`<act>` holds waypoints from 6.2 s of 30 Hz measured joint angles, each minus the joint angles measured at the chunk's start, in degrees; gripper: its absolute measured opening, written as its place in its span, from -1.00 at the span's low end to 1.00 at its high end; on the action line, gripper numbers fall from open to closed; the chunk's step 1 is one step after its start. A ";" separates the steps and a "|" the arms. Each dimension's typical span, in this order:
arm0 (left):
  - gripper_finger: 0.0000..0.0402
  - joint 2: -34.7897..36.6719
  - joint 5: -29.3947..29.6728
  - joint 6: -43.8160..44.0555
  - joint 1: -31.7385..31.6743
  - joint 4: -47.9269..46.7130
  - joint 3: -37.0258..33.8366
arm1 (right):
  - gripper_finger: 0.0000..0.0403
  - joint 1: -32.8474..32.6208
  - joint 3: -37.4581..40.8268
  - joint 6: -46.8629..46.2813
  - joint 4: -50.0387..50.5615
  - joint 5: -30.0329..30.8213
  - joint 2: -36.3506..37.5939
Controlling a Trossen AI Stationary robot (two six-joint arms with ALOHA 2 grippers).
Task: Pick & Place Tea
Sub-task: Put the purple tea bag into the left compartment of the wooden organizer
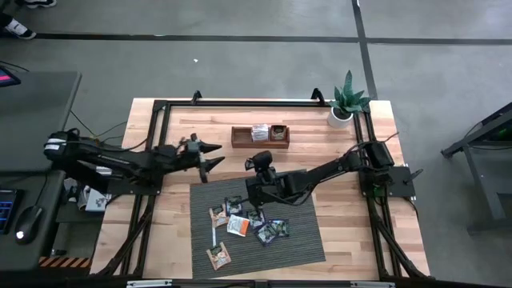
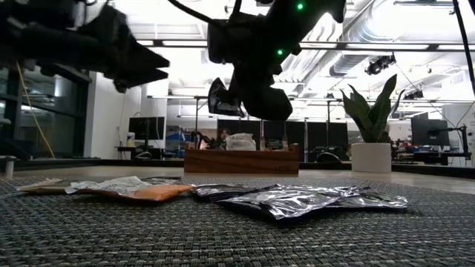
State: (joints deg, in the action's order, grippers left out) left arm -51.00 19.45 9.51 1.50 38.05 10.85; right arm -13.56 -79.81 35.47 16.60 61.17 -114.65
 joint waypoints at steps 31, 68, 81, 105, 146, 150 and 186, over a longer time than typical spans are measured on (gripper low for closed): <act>0.11 -25.69 5.02 -3.70 -1.53 2.12 14.80 | -1.00 2.10 0.00 7.10 -5.75 2.86 0.00; 0.11 -27.04 -1.82 -6.47 -1.49 2.97 14.78 | -1.00 3.78 0.00 5.97 -8.51 -1.46 0.00; -0.62 -27.04 1.02 -6.16 -1.46 5.52 14.78 | -1.00 3.54 0.00 5.50 -8.74 -1.46 0.00; -1.00 -26.95 -0.74 -7.51 -2.27 3.92 14.89 | -0.16 4.99 0.11 -4.15 -3.65 -4.89 6.32; -1.00 -35.56 -43.92 -16.61 -39.20 6.94 17.01 | 0.04 10.51 0.02 -31.59 20.84 -26.90 18.40; -1.00 -37.61 -46.09 -16.63 -39.36 6.94 20.17 | 0.04 10.51 0.02 -31.59 20.96 -27.22 18.40; -1.00 -40.81 -38.15 -16.13 -39.36 -2.40 21.29 | 0.05 10.51 0.02 -30.96 21.93 -27.56 18.36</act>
State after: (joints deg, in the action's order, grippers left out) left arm -91.81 -18.70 -6.61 -37.87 35.65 32.14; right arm -3.05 -79.79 4.51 38.52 33.61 -96.29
